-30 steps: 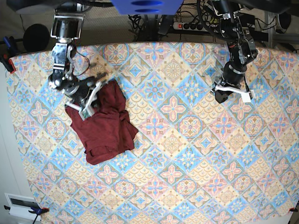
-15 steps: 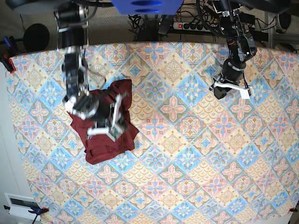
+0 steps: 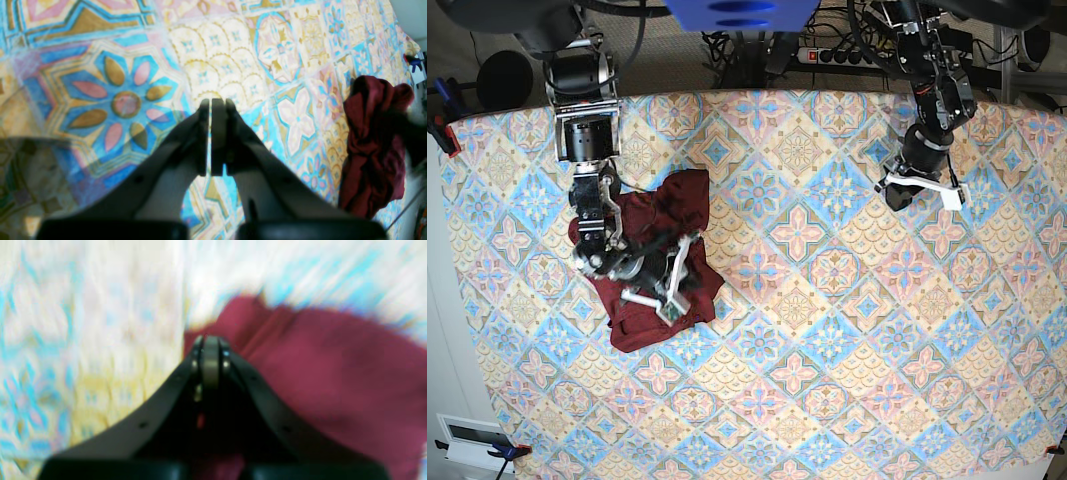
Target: Layout the t-shirt on the table in an organized manner, then fold the t-shirt properly
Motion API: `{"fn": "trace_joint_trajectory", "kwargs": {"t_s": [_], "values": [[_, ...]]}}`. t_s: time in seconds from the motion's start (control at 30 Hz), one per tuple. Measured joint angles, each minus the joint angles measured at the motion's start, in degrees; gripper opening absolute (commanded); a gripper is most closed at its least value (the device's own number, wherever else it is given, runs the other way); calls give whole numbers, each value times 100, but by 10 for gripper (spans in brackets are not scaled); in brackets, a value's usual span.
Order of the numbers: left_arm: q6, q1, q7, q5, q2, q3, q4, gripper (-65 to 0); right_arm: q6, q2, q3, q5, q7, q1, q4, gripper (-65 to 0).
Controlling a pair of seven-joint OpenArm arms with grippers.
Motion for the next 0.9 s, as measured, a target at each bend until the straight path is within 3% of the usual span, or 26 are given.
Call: {"fn": "trace_joint_trajectory", "kwargs": {"t_s": [0.07, 0.43, 0.7, 0.9], "values": [[13, -11, 0, 4, -2, 2, 0, -646, 4, 11, 9, 142, 382, -42, -407, -649], [-4, -13, -20, -33, 4, 4, 0, -646, 37, 4, 31, 208, 999, 120, -1121, -649], [-2, 31, -22, -33, 2, 0, 0, -646, 39, 22, 74, 116, 846, 313, -1167, -649], [-2, 48, -20, -33, 2, 0, 0, -646, -50, 203, 723, 9, 817, 404, -1174, -649]]}}
